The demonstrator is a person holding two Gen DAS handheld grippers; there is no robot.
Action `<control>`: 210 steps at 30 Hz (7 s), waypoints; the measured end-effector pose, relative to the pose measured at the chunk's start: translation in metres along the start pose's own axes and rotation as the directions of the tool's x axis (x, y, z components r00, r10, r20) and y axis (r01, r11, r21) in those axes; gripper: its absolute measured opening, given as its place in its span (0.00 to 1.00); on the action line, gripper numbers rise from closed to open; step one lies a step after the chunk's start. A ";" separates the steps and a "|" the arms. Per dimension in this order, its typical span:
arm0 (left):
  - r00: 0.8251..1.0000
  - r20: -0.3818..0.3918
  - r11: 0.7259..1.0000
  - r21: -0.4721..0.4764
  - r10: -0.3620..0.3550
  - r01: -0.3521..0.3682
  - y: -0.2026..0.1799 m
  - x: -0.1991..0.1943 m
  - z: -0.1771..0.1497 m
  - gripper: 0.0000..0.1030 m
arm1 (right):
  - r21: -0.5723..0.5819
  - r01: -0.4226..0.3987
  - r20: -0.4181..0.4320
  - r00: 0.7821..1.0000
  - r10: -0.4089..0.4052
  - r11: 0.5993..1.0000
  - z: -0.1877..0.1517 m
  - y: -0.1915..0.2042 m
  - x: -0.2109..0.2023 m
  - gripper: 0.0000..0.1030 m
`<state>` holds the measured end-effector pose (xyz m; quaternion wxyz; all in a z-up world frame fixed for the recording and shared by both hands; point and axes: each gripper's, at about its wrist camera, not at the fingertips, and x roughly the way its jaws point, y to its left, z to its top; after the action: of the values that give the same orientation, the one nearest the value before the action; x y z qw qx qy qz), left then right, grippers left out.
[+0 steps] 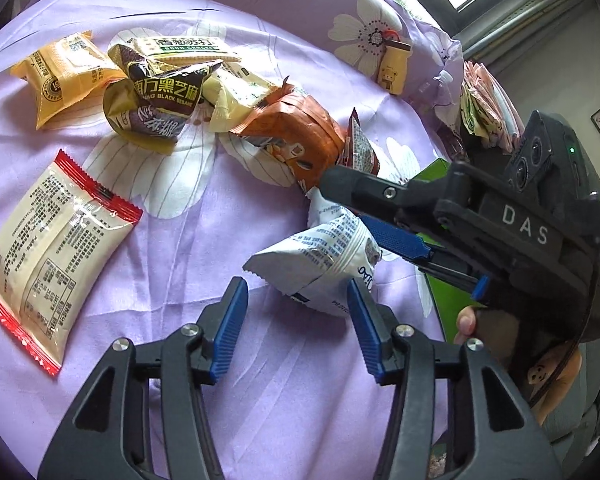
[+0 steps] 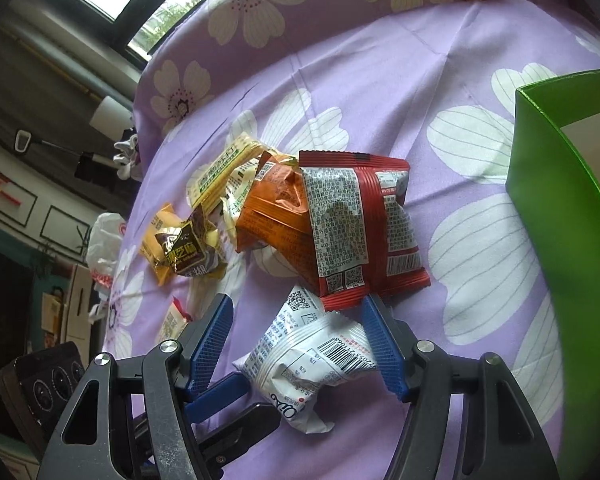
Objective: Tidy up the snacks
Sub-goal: 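Reach the right tool to the white Oishi bag and close on it, then carry the white bag into the green box and open the right tool, then move the right tool back to the cream-and-red wrapper, then close the right tool on the cream-and-red wrapper and lift it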
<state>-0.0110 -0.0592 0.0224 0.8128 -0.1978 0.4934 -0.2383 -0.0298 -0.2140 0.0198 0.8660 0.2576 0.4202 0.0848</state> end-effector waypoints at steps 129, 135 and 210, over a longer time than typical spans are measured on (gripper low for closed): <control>0.939 0.122 0.912 -0.309 0.321 -0.271 0.102 -0.094 0.003 0.90 | -0.249 -0.061 -0.014 0.998 0.060 0.967 -0.007 0.105 -0.009 0.84; 0.945 0.088 0.904 -0.332 0.315 -0.270 0.107 -0.087 0.002 0.83 | -0.283 -0.158 -0.220 0.971 0.097 0.946 0.000 0.132 0.067 0.77; 0.967 0.080 0.935 -0.284 0.243 -0.212 0.112 -0.071 0.013 0.17 | -0.262 -0.214 -0.263 0.954 0.144 0.941 -0.020 0.121 0.098 0.61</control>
<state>-0.0065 0.0740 0.0159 0.8265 -0.2628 0.4941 -0.0605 0.0251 -0.0673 0.0050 0.8255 0.1542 0.4796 0.2545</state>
